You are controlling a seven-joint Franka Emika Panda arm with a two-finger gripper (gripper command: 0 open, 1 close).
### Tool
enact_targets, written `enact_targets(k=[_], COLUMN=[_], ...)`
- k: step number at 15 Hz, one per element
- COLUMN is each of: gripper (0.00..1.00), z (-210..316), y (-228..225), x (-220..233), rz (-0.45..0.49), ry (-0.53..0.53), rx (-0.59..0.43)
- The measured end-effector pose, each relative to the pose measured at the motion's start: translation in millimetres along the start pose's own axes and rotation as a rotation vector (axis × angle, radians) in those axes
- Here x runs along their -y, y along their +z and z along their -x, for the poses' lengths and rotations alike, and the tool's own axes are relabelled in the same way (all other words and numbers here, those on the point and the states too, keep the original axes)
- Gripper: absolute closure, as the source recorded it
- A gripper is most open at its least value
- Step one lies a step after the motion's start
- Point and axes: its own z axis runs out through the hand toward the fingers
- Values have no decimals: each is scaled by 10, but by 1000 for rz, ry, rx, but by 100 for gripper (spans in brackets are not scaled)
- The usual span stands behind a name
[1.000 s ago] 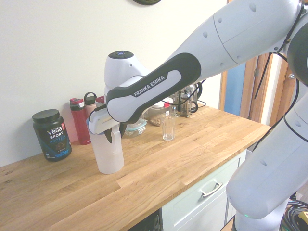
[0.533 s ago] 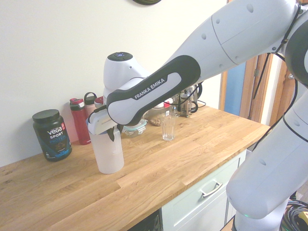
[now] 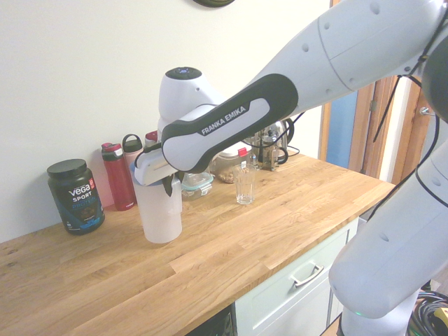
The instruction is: Pour me some water
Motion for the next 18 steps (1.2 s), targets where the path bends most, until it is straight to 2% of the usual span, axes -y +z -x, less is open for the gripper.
enact_targets(k=[3, 7, 11, 18], gripper=[100, 100, 100, 100], z=[-46, 22, -39, -499], y=[-359, -789, -945, -1016], x=[-256, -845, -1658, -2856], rz=[43, 111, 140, 167], ry=[-20, 14, 10, 62], rx=[14, 37, 110, 189])
